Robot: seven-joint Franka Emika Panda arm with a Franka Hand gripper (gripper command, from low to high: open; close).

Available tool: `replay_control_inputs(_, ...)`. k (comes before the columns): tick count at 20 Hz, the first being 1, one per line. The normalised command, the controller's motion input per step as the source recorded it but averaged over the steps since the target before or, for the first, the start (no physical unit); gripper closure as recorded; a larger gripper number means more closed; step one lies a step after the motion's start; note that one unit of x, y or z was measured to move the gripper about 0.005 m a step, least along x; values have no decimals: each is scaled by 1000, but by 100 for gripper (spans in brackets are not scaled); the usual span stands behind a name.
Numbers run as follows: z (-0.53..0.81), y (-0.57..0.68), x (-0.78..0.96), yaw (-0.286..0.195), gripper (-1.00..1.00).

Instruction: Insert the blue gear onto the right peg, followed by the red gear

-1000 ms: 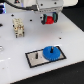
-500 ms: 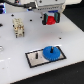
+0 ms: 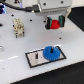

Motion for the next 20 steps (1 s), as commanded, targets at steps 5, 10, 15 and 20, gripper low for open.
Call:
replay_control_inputs(5, 224, -158, 828, 0, 100)
replay_control_inputs(10, 179, -116, 775, 0, 100)
replay_control_inputs(15, 64, -110, 658, 0, 100)
replay_control_inputs(20, -10, -178, 469, 0, 100)
